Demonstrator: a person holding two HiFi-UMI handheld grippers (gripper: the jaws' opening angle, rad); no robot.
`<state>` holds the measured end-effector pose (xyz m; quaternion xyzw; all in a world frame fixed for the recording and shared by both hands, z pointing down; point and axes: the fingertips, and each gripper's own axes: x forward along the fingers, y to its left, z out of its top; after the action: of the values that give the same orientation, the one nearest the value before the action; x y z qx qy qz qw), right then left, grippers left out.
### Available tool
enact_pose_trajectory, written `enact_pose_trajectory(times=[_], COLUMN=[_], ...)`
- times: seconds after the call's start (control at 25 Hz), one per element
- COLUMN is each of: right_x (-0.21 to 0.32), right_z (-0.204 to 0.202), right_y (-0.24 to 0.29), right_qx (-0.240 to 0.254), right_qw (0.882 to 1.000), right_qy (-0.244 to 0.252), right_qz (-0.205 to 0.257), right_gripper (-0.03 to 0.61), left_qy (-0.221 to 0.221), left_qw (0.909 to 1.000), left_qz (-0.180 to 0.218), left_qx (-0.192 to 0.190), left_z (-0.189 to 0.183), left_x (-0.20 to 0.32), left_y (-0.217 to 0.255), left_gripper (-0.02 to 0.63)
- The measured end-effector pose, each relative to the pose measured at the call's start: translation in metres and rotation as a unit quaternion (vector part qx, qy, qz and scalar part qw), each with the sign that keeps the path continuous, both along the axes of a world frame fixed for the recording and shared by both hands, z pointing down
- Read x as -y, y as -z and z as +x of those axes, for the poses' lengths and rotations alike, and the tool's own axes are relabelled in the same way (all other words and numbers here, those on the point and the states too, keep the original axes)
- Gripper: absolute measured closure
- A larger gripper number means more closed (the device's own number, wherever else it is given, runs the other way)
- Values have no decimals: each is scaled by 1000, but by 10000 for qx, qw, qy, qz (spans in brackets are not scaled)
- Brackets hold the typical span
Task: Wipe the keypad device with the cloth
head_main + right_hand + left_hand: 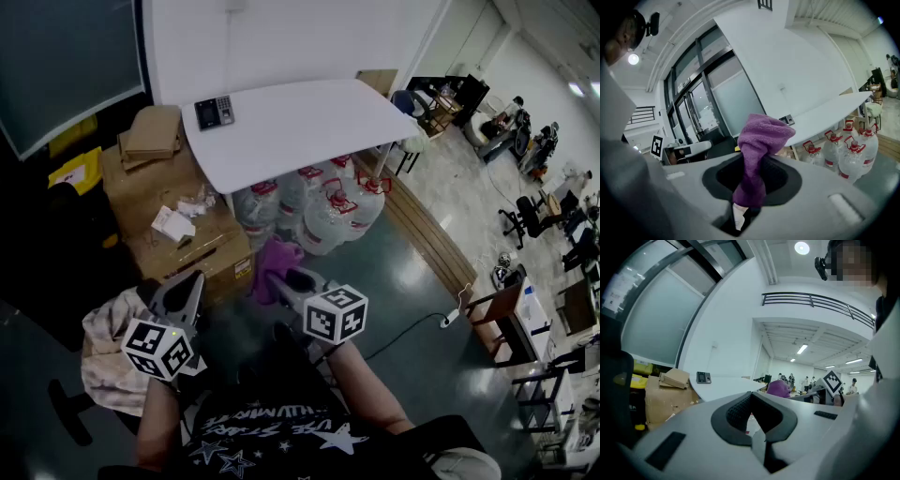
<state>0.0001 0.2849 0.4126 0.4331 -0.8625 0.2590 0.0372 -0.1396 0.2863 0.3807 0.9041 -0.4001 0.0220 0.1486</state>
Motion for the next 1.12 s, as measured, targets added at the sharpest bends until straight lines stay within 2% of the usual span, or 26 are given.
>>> enact_pose_trajectory(times=[0.36, 0.64, 1.12], right_x=[-6, -7, 13], right_z=[-6, -12, 10], right_y=[-7, -11, -19], right_qx=[-217, -376, -489], right_qw=[9997, 9992, 9985], right_qy=[-35, -73, -254], right_qz=[50, 112, 24], right_gripper=[482, 480, 480], left_qy=[87, 113, 120], left_qw=[9994, 9997, 9999], left_qz=[231, 72, -55], left_qx=[233, 183, 51], left_z=[-5, -12, -5], left_x=[-6, -6, 18], left_y=[4, -5, -14], left_gripper=[607, 607, 607])
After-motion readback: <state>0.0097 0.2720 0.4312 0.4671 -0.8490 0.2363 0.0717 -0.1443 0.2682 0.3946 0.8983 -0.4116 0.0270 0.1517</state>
